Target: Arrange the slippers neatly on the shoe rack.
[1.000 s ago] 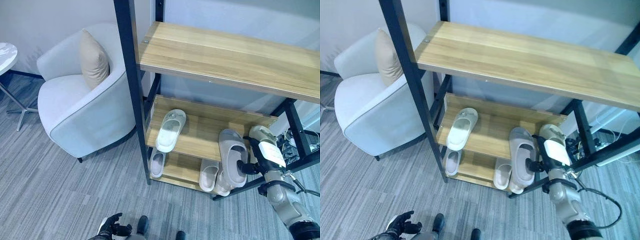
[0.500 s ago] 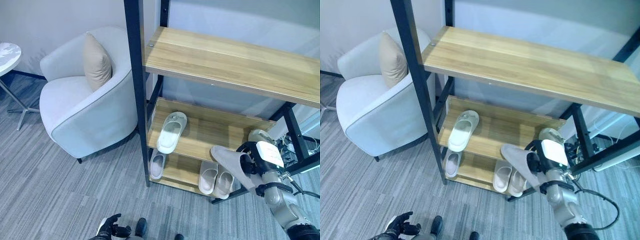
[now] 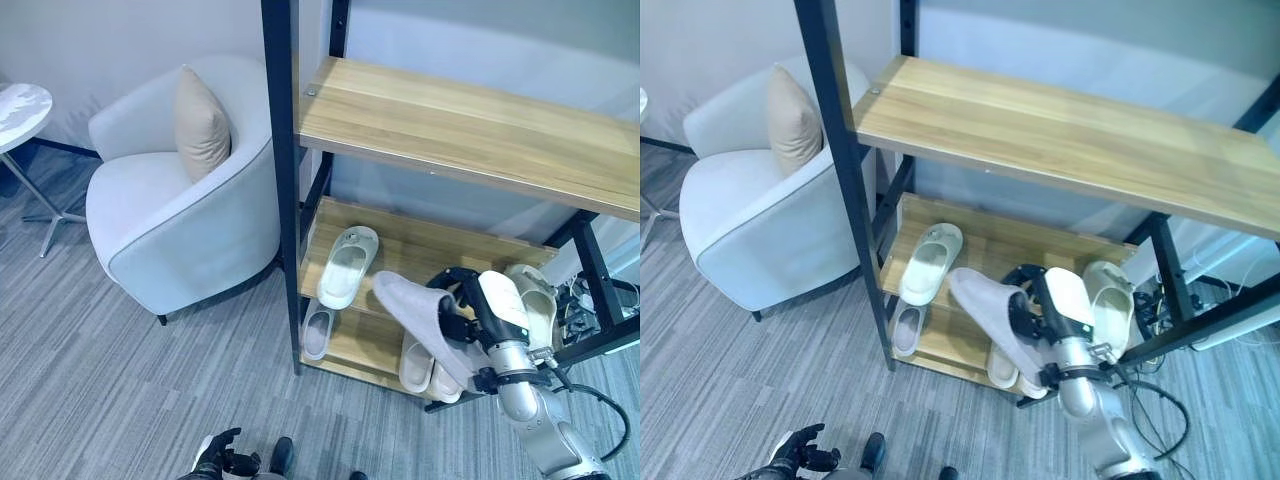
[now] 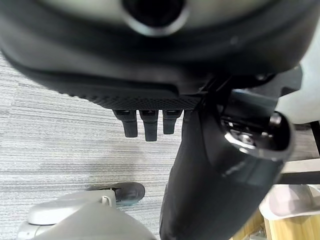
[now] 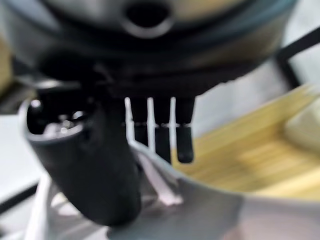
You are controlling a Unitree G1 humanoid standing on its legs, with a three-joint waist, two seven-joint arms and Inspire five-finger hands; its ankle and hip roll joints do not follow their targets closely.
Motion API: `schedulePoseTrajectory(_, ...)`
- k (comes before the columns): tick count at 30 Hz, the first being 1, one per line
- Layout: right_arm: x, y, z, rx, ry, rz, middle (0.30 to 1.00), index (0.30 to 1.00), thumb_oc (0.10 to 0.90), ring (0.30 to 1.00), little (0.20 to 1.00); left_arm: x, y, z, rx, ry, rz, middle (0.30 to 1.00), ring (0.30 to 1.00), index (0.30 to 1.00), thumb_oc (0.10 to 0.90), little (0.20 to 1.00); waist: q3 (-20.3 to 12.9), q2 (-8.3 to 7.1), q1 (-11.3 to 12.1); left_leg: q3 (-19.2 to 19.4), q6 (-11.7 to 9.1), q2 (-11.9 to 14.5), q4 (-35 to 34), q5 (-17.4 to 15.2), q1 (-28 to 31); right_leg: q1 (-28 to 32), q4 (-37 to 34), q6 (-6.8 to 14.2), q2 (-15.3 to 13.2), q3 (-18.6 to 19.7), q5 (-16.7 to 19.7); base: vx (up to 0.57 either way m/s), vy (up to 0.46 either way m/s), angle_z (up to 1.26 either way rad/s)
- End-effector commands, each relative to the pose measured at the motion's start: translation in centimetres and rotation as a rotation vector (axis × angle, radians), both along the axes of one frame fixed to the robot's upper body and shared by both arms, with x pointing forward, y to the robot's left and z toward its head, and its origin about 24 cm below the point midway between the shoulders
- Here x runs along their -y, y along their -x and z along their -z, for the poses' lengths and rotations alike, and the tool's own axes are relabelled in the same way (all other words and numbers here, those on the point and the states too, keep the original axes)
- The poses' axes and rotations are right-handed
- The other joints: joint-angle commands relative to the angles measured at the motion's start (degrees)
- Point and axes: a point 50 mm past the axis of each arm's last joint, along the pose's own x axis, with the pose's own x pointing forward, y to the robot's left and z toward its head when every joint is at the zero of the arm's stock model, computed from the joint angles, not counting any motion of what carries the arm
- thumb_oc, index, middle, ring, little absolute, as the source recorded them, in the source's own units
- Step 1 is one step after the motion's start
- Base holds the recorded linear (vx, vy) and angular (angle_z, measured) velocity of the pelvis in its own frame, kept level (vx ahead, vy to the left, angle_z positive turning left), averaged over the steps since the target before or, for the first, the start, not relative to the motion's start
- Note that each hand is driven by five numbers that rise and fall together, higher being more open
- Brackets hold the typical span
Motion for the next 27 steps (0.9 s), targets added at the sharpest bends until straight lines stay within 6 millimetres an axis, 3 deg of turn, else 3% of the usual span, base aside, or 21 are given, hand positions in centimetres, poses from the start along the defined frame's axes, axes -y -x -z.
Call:
schedulePoseTrajectory(1,-1.1,-0.3,-4.0,0.153,-0.148,-0.123,0.300,0.300,0.400,0.300,0.300,0.7,0.4,0.3,-0.028,-0.002,0.033,0.900,0.900,0.900,0.800,0.900,0.6,0.65,1.3,-0.1,-0.9,1.7,1.0,-7.1,2.0,-3.0,9.1,2.3,-2.7,-1.2,-7.4,-0.10,-0.063,0.29)
schedulePoseTrajectory(2,-1.7,0.3,-2.7,0.076,-0.243,-0.149,0.300,0.300,0.400,0.300,0.300,0.6,0.3,0.3,-0.019,0.003,0.017,0.900,0.900,0.900,0.800,0.900,1.0,0.93,1.4,-0.5,-1.6,1.8,1.2,-6.4,1.2,-2.6,8.5,2.0,-2.6,-2.3,-7.5,-0.05,-0.030,0.28)
schedulePoseTrajectory(3,-1.6,0.3,-2.7,0.075,-0.244,-0.150,0.300,0.300,0.400,0.300,0.300,0.6,0.3,0.3,-0.019,0.003,0.017,0.900,0.900,0.900,0.800,0.900,0.9,0.91,1.2,-0.7,-1.6,1.8,1.3,-6.3,1.1,-2.6,8.5,2.0,-2.6,-2.5,-7.5,-0.15,-0.021,0.39)
schedulePoseTrajectory(5,-1.9,1.0,-0.7,-0.033,-0.378,-0.155,0.300,0.300,0.400,0.300,0.300,0.6,-0.5,0.1,0.002,-0.004,0.012,0.900,0.900,0.900,0.800,0.900,2.2,1.22,-0.1,1.7,-2.6,2.2,3.2,-5.5,-2.2,-2.4,8.0,1.8,-3.4,-5.1,-7.7,-0.15,0.037,0.48)
schedulePoseTrajectory(8,-2.0,1.5,0.2,-0.084,-0.385,-0.162,0.300,0.300,0.400,0.300,0.300,0.8,-0.5,0.2,0.001,-0.006,0.012,0.900,0.900,0.900,0.800,0.900,2.9,1.37,-0.9,5.4,-2.2,2.8,5.8,-6.0,-3.8,-2.4,8.3,1.7,-4.0,-6.2,-7.5,-0.03,0.065,0.65)
schedulePoseTrajectory(9,-2.2,2.1,1.0,-0.142,-0.391,-0.173,0.300,0.300,0.400,0.300,0.300,0.9,0.2,0.4,-0.024,-0.008,-0.003,0.900,0.900,0.900,0.800,0.900,3.0,1.12,-1.2,7.5,-1.6,2.7,8.1,-7.3,-4.6,-2.5,8.7,2.0,-4.5,-5.7,-6.9,0.05,0.137,0.25)
schedulePoseTrajectory(15,-3.4,2.8,3.1,-0.277,-0.490,-0.206,0.300,0.300,0.400,0.300,0.300,0.7,1.6,0.8,-0.079,-0.016,0.002,0.900,0.900,0.900,0.800,0.900,1.7,0.27,-1.8,11.0,-0.3,1.9,9.3,-9.7,-3.4,-2.4,8.4,2.9,-5.7,-2.1,-6.0,0.10,0.132,-0.29)
schedulePoseTrajectory(19,-4.0,3.7,4.7,-0.369,-0.498,-0.215,0.300,0.300,0.400,0.300,0.300,0.9,0.4,0.5,-0.041,-0.026,0.042,0.900,0.900,0.900,0.800,0.900,1.5,-0.18,-2.3,13.2,1.1,1.2,9.2,-11.3,-2.1,-4.4,11.9,4.3,-6.8,0.3,-5.2,0.12,0.183,-0.40)
schedulePoseTrajectory(22,-4.9,4.0,6.3,-0.435,-0.538,-0.194,0.300,0.300,0.400,0.300,0.300,1.1,-2.1,-0.4,0.048,-0.030,0.061,0.900,0.900,0.900,0.800,0.900,3.3,0.20,-3.1,15.4,2.2,1.6,9.3,-12.3,-0.4,-10.0,21.5,6.3,-7.8,0.2,-2.1,0.04,0.162,-0.32)
schedulePoseTrajectory(27,-5.1,4.5,7.6,-0.483,-0.572,-0.155,0.300,0.300,0.400,0.300,0.300,1.0,-3.3,-0.9,0.098,-0.032,0.049,0.900,0.900,0.900,0.800,0.900,3.9,0.31,-3.2,14.9,2.5,1.2,8.0,-12.6,2.1,-10.7,17.9,5.9,-6.9,-1.3,-1.8,0.05,0.023,-0.19)
